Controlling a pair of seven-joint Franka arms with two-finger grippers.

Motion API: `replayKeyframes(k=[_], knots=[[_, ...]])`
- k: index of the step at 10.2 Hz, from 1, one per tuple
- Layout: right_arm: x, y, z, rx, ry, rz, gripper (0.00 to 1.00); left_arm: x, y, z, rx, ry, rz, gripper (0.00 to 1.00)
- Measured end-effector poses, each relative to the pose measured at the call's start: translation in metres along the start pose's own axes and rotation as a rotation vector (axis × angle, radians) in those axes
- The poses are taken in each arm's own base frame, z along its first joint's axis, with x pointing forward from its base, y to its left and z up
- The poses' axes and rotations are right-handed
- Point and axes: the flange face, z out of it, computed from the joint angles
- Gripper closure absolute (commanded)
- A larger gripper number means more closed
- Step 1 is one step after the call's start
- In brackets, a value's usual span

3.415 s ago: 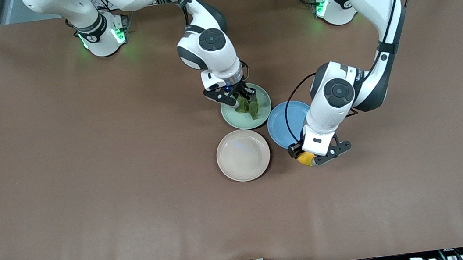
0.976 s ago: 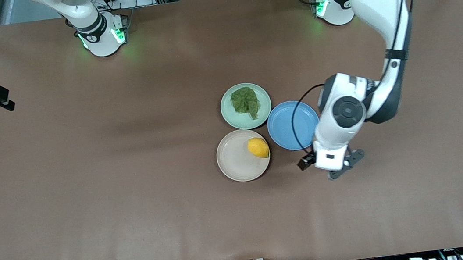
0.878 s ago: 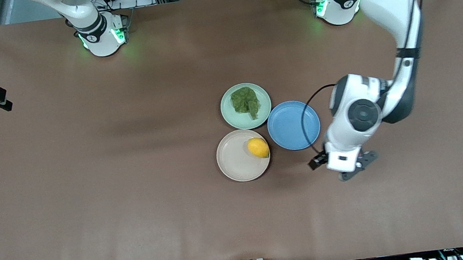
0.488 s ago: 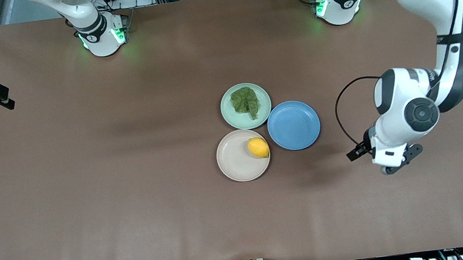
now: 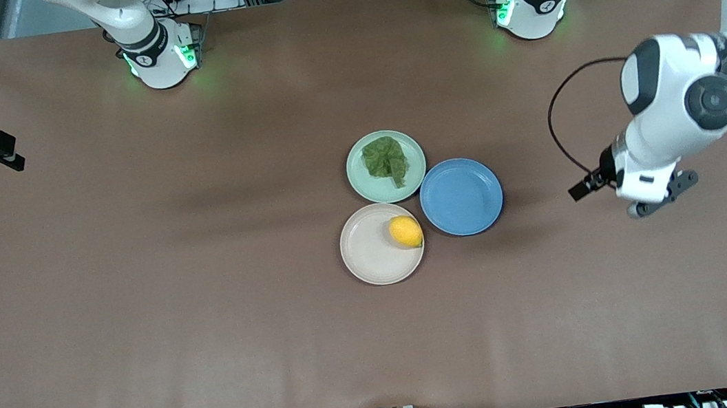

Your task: Place lemon and lettuce in plates

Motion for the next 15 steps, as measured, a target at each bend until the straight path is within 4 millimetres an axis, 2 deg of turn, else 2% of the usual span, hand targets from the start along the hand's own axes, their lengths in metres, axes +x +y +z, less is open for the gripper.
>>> replayKeyframes(k=[2, 4, 7, 9, 12, 15], knots=[[0.0, 0.0, 0.001, 0.0, 0.0, -0.001, 0.0, -0.028, -0.014, -0.017, -0.012, 0.011, -0.006, 0.0], [0.001, -0.001, 0.001, 0.0, -0.001, -0.002, 0.0, -0.035, -0.019, -0.044, -0.038, 0.061, 0.011, 0.0], [0.001, -0.001, 0.001, 0.0, 0.0, -0.002, 0.0, -0.011, -0.025, -0.114, -0.098, 0.2, 0.178, 0.0], [0.001, -0.001, 0.001, 0.0, 0.0, -0.001, 0.0, -0.007, -0.027, -0.16, -0.103, 0.25, 0.246, 0.0], [0.001, 0.0, 0.001, 0.0, 0.0, 0.0, 0.0, -0.028, -0.022, -0.215, -0.055, 0.223, 0.343, 0.0], [0.001, 0.0, 0.001, 0.0, 0.004, -0.001, 0.0, -0.049, -0.031, -0.276, -0.035, 0.163, 0.345, 0.0]])
